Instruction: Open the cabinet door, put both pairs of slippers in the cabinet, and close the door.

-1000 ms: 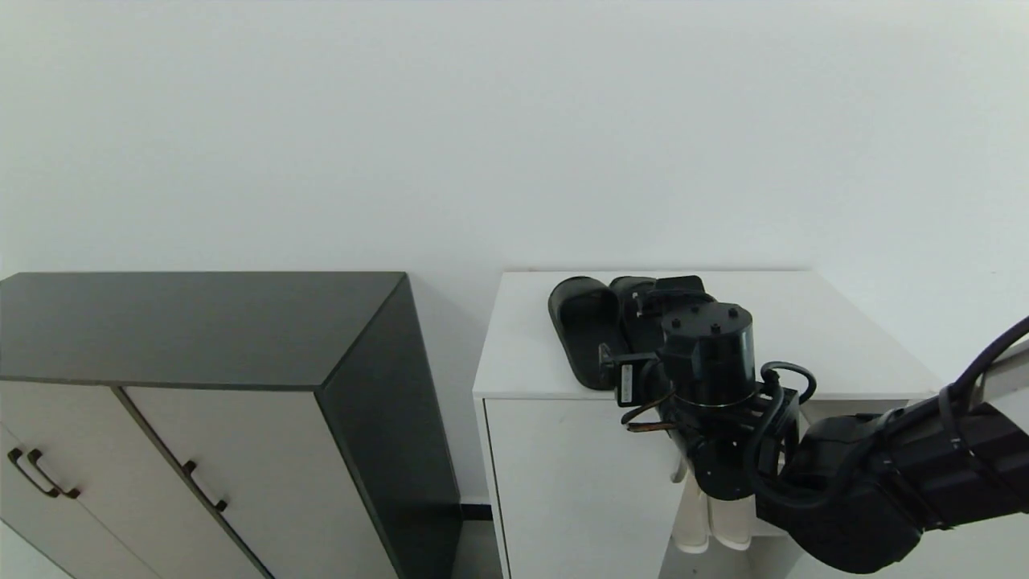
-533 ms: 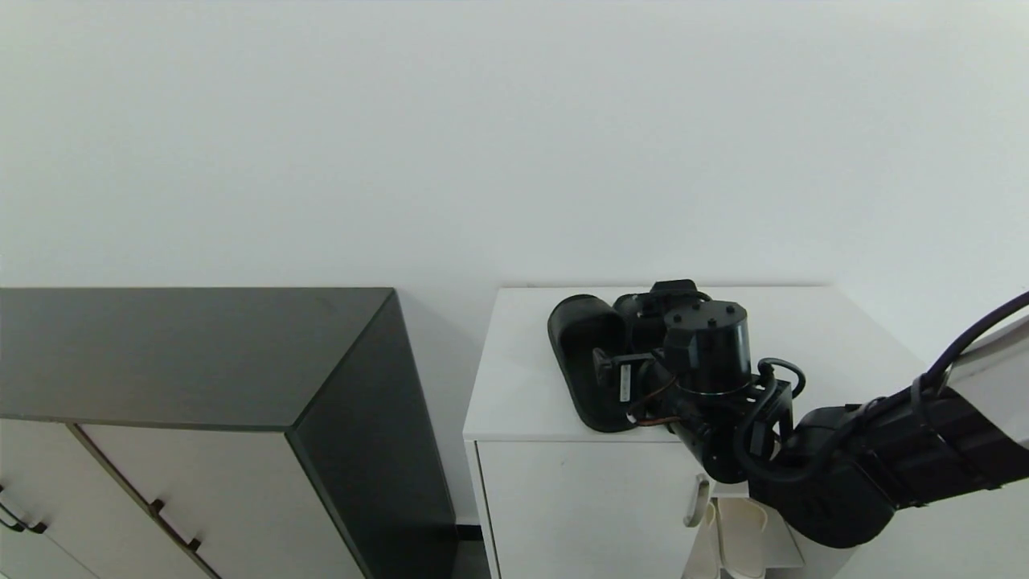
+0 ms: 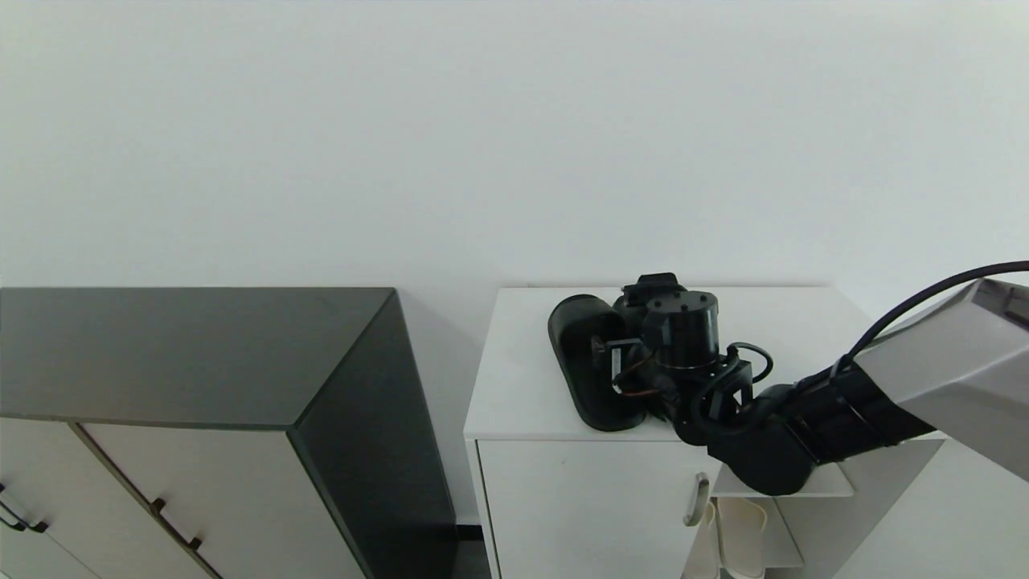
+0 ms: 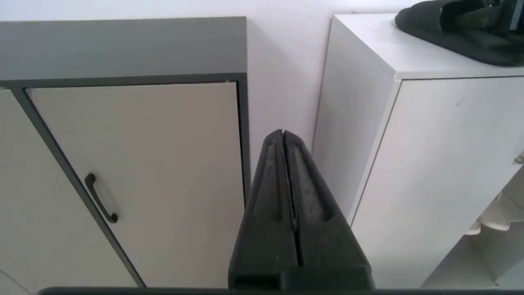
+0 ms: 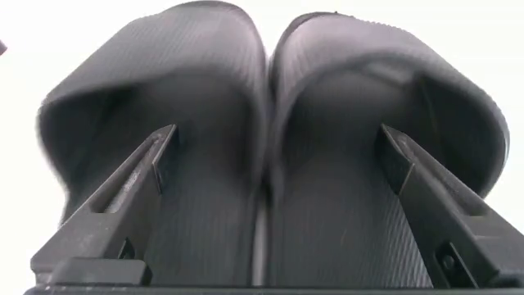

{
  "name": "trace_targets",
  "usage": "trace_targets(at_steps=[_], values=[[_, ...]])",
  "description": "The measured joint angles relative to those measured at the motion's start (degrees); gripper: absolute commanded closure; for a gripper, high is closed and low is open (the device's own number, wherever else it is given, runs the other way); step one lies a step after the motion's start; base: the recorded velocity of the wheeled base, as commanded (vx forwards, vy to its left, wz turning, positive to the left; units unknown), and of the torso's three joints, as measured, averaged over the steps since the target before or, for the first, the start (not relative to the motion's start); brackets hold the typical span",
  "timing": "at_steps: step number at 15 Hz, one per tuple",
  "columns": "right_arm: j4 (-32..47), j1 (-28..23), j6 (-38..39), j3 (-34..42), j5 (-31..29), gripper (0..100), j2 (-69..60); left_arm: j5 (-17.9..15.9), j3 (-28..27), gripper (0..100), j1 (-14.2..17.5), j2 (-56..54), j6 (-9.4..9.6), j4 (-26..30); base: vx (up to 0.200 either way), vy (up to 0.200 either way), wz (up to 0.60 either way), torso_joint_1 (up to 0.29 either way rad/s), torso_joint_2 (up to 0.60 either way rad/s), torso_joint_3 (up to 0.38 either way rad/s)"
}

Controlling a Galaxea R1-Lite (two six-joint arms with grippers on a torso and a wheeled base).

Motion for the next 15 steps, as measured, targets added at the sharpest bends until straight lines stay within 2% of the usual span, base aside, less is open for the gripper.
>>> trace_targets(at_steps=[5, 6, 15], values=[[1.41, -1.13, -2.16, -7.08, 0.3, 0, 3.91, 0.0, 0.0, 100, -0.05, 0.0, 0.0, 0.0, 0.0, 0.0, 0.0, 0.0, 0.0, 0.0], [2.38, -1.24, -2.16, -8.0, 0.33, 100, 4.33, 0.02, 0.0, 100, -0.05, 0.0, 0.0, 0.0, 0.0, 0.0, 0.0, 0.0, 0.0, 0.0], [3.04, -1.44, -2.11, -8.85, 0.16, 100, 4.23, 0.0, 0.0, 100, -0.05, 0.0, -0.02, 0.0, 0.0, 0.0, 0.0, 0.0, 0.0, 0.0]])
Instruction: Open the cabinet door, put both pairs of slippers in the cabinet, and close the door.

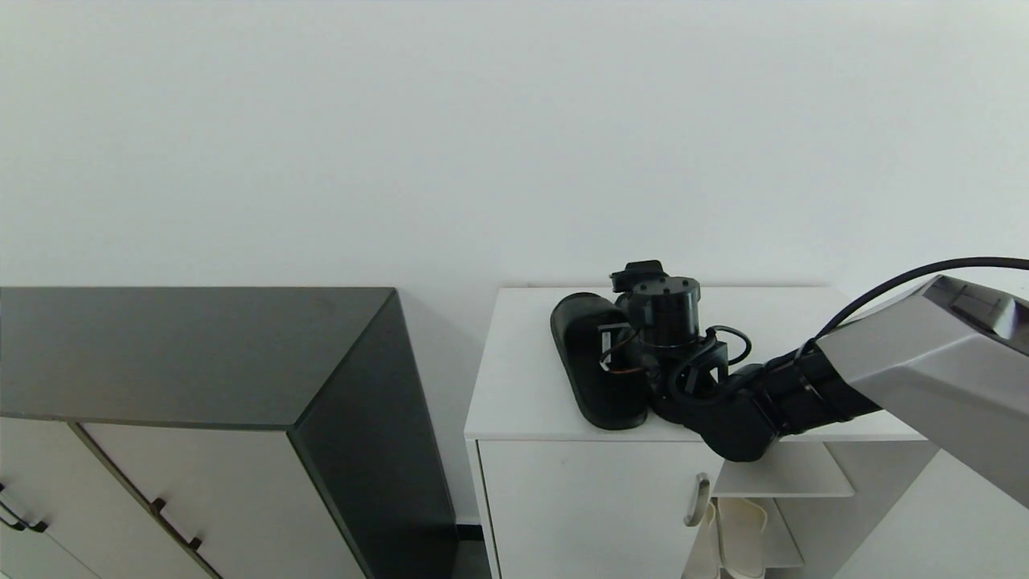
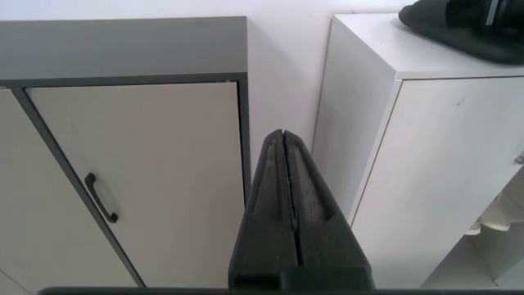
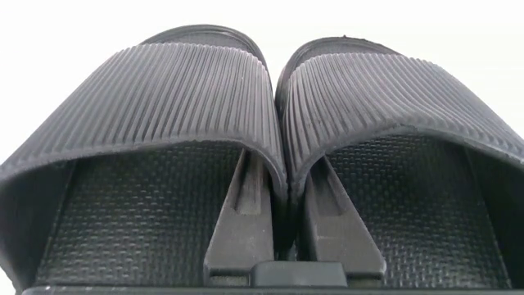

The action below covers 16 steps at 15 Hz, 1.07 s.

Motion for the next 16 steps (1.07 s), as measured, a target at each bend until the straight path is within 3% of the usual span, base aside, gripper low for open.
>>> trace_targets(at_steps=[4, 10, 16], values=[[0.02, 1.82, 0.0, 5.49, 0.01, 100, -5.39, 0.0, 0.0, 100, 0.0, 0.0, 0.02, 0.0, 0.0, 0.0, 0.0, 0.0, 0.0, 0.0], [-0.16, 9.13, 1.8, 25.75, 2.63, 100, -20.52, 0.0, 0.0, 100, 0.0, 0.0, 0.09, 0.0, 0.0, 0.0, 0.0, 0.0, 0.0, 0.0], [-0.39, 10.29, 2.15, 27.81, 2.61, 100, -22.03, 0.0, 0.0, 100, 0.0, 0.0, 0.02, 0.0, 0.0, 0.0, 0.0, 0.0, 0.0, 0.0]])
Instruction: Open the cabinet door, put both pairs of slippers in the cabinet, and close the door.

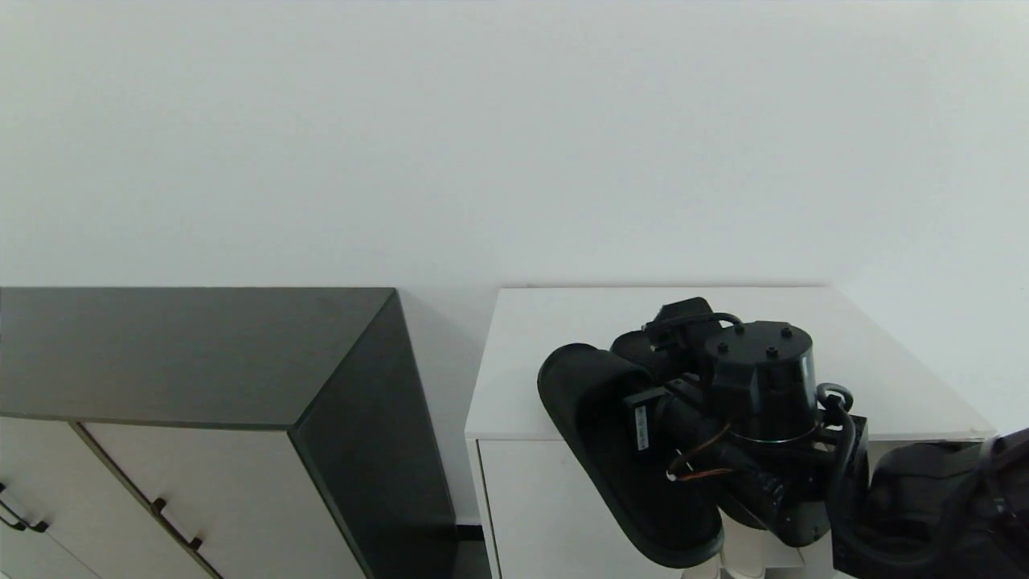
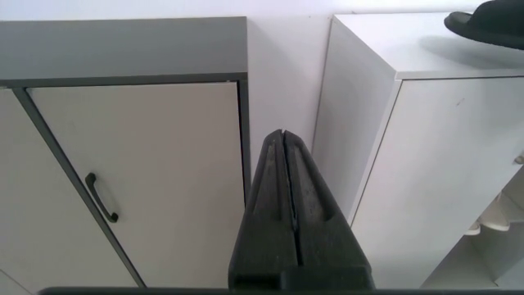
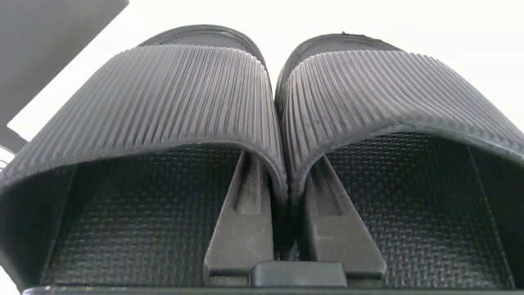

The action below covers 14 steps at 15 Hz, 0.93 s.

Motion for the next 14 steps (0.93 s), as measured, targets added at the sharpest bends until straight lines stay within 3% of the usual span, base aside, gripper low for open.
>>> trace_targets(at_steps=[2, 14], values=[[0.0, -0.06, 0.0, -0.09, 0.02, 100, 0.13, 0.0, 0.0, 100, 0.05, 0.0, 0.0, 0.0, 0.0, 0.0, 0.0, 0.0, 0.0, 0.0], [-0.27, 0.11, 0.0, -0.09, -0.13, 100, 0.72, -0.06, 0.0, 100, -0.02, 0.0, -0.02, 0.0, -0.2, 0.0, 0.0, 0.002, 0.0, 0.003]])
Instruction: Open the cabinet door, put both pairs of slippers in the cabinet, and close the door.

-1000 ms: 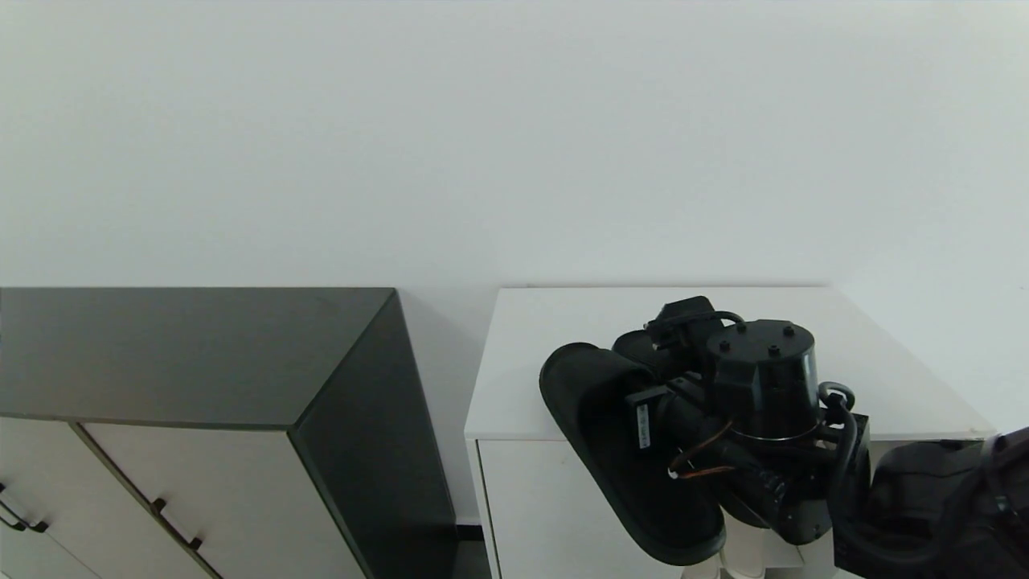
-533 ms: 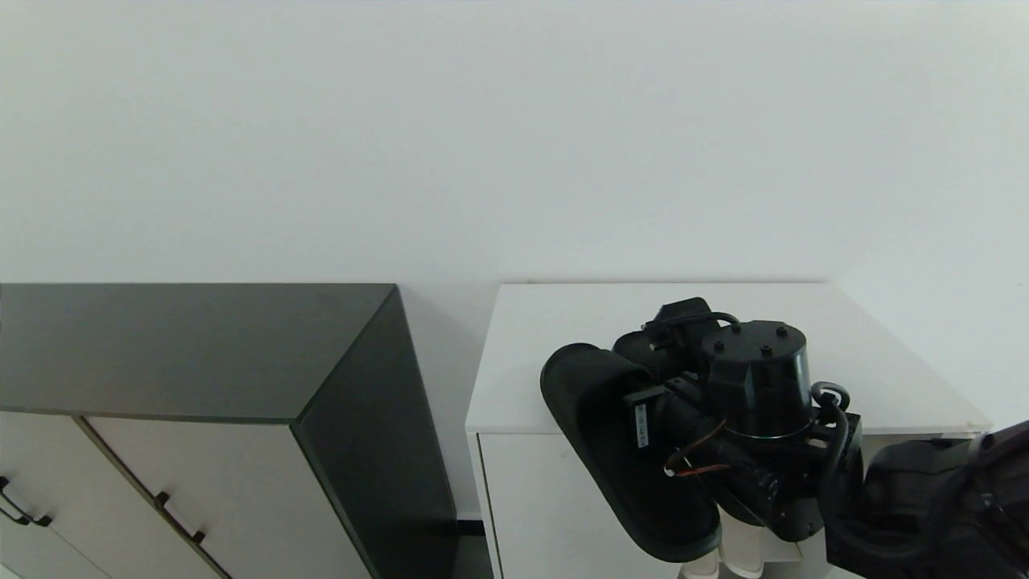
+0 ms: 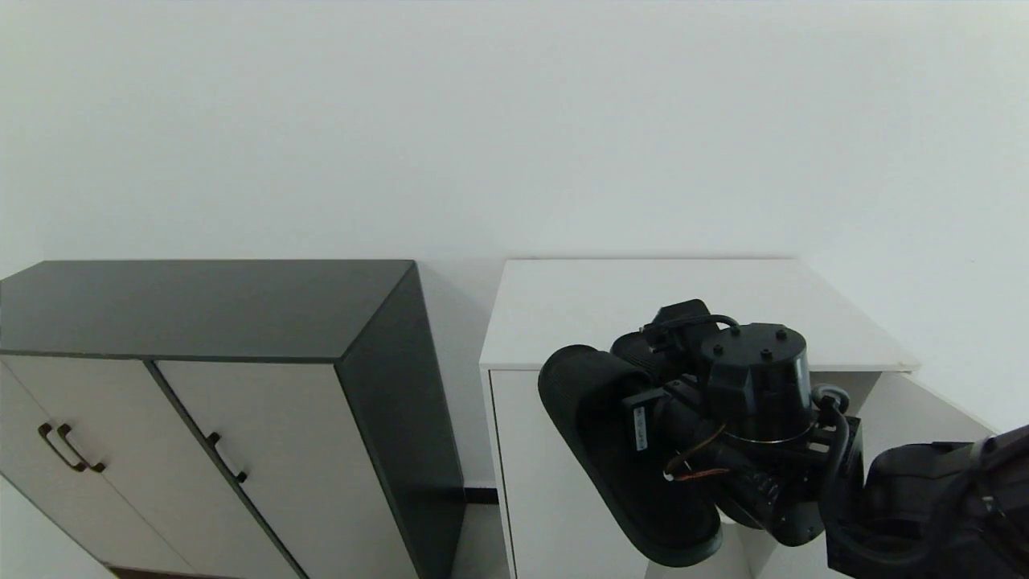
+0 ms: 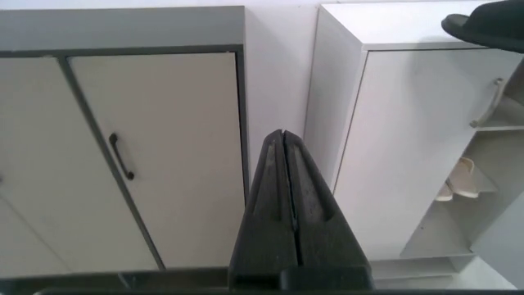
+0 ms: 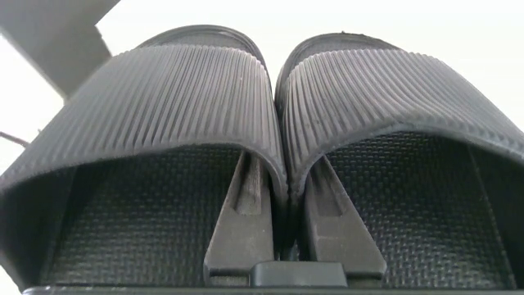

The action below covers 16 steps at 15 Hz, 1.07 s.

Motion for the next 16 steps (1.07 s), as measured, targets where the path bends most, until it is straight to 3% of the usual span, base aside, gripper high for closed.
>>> trace_targets(at_steps=[13, 16], values=[[-1.34, -0.11, -0.28, 0.69, -0.04, 100, 0.0, 0.06, 0.0, 100, 0.02, 0.0, -0.06, 0.0, -0.015, 0.0, 0.0, 0.001, 0.0, 0.0], [-1.34, 0.0, -0.3, 0.8, -0.06, 100, 0.0, 0.06, 0.0, 100, 0.05, 0.0, -0.02, 0.0, 0.0, -0.2, 0.0, 0.001, 0.0, 0.005]])
